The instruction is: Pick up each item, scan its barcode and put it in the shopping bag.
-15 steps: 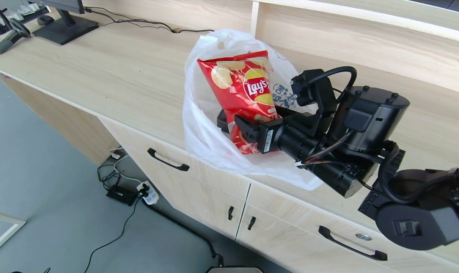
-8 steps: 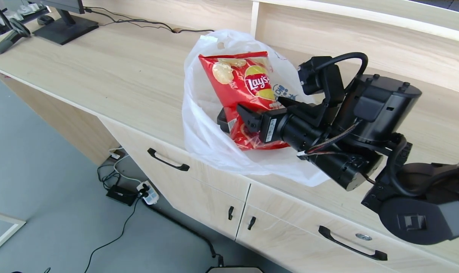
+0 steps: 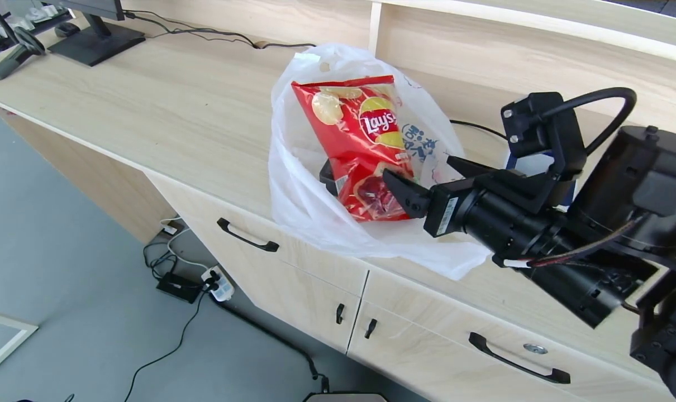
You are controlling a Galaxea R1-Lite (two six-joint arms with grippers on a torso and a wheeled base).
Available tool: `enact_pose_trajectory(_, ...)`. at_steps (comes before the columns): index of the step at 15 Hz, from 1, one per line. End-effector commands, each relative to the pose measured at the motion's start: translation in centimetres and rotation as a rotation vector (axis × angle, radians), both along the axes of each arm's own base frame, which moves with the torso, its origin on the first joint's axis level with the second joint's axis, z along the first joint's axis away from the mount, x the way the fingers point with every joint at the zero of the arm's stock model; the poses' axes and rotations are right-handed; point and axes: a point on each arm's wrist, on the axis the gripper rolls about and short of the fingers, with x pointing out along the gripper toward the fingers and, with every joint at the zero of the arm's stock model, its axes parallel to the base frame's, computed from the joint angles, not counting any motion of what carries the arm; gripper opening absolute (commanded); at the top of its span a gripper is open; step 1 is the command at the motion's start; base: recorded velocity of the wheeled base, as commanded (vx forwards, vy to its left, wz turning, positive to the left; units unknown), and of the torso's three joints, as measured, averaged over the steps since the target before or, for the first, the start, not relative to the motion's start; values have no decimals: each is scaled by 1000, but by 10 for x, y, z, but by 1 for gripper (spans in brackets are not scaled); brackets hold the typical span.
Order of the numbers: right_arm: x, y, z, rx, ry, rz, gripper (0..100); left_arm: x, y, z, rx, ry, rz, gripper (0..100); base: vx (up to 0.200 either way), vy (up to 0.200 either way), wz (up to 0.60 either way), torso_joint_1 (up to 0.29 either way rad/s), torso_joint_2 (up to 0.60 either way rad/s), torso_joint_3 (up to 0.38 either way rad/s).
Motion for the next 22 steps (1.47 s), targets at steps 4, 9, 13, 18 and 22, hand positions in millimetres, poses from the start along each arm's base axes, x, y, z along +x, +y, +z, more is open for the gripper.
enact_pose_trajectory(4,-68,-22,-17,32,44,-10,100,0,0,0,0,0,-1,100,0,0,0,0,0,0)
enact_pose_trajectory(9,-138,-74,-91,-35,201,-37,100,0,0,0,-2,0,-1,100,0,0,0,0,0,0)
enact_pose_trajectory(13,-152,-105,-98,-3,202,-52,100,0,0,0,-3,0,-1,100,0,0,0,0,0,0)
enact_pose_trajectory(18,-186,-178,-117,-95,186,-72,100,0,0,0,-5,0,0,100,0,0,0,0,0,0)
enact_pose_trajectory(22,-211,-225,-146,-126,209,-158,100,0,0,0,-5,2,-1,100,0,0,0,0,0,0)
